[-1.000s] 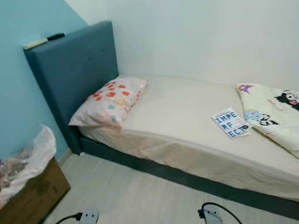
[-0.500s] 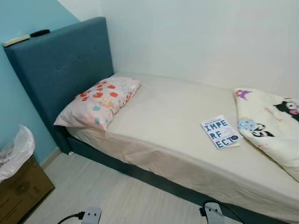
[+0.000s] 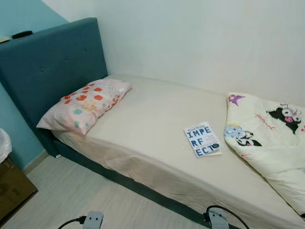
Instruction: Clean up the room
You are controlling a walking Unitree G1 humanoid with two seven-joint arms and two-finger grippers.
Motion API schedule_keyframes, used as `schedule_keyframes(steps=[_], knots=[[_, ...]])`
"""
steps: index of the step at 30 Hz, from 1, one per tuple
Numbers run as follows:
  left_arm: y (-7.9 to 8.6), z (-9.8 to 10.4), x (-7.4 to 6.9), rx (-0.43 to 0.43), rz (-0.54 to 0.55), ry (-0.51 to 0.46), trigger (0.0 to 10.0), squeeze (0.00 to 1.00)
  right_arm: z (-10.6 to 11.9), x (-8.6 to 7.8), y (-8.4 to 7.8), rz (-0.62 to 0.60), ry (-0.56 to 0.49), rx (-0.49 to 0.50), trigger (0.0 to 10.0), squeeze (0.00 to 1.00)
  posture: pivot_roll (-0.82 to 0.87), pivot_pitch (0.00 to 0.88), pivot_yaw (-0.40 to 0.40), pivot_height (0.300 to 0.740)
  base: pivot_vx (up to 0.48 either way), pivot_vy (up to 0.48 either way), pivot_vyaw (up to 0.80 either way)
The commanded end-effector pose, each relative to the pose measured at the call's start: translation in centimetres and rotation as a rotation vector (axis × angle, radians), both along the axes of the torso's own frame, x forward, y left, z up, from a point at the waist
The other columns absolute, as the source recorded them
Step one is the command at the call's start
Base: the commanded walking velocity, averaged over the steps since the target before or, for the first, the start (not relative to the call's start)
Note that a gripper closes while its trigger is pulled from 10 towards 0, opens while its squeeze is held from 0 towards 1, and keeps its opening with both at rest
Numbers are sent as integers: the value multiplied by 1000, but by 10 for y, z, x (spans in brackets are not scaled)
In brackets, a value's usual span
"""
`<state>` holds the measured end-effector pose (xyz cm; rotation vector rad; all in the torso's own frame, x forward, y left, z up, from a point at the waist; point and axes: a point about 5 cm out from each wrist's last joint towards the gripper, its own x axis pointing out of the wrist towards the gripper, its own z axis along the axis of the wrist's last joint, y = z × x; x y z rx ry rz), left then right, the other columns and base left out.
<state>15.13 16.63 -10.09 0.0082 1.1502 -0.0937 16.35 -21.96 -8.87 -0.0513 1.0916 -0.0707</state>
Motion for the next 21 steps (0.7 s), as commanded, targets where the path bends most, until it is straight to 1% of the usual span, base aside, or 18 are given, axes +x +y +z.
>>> schedule_keyframes(steps=[1, 5, 8, 17, 21], knots=[[5, 0, 0, 13, 1, 0, 10000, 0, 0, 2, 4, 18, -4, 3, 10000, 0, -142, 0, 17, 726, 0, -480, 0], [6, 1, 0, 14, 0, 1, 10000, 0, 0, 3, 5, 23, -3, 2, 10000, 0, -142, 0, 16, 726, 0, -480, 0], [7, 1, 1, 19, 14, -4, 10000, 0, 0, 3, 6, 25, -3, 3, 10000, 0, -142, 0, 17, 726, 0, -341, 0], [4, 3, 7, 8, 12, -31, 10000, 0, 0, 3, 8, 24, -7, 13, 10000, 0, -149, 0, 30, 726, 0, 0, 0], [4, 4, 10, -1, 36, -47, 10000, 0, 0, 4, 8, 14, -11, 17, 10000, 0, -152, 0, 34, 726, 0, 0, 0]])
